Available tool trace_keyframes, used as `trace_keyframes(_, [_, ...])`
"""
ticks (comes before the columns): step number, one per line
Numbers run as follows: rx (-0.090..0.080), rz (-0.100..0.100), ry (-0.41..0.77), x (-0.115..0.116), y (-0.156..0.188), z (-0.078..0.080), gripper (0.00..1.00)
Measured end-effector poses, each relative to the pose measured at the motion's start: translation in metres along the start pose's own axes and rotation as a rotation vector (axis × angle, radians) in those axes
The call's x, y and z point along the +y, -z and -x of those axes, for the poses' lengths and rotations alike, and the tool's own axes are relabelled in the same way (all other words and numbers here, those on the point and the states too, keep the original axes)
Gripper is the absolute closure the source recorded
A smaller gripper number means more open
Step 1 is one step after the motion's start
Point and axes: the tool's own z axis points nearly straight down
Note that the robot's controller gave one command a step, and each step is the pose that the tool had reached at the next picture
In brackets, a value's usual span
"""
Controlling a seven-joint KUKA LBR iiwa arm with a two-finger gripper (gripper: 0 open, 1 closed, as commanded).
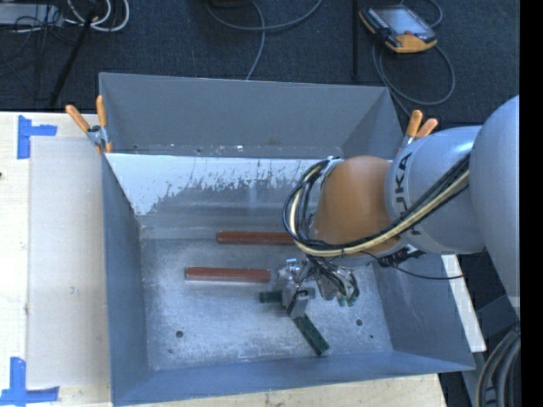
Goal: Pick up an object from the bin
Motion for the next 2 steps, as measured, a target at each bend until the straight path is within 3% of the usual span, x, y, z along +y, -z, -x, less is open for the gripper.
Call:
trace_keyframes(1, [-0.008, -0.002, 0.444, 0.039, 0.114, 0.018, 1.00])
trace_keyframes(2, [-0.007, -0.003, 0.723, 0.039, 0.180, 0.003, 1.00])
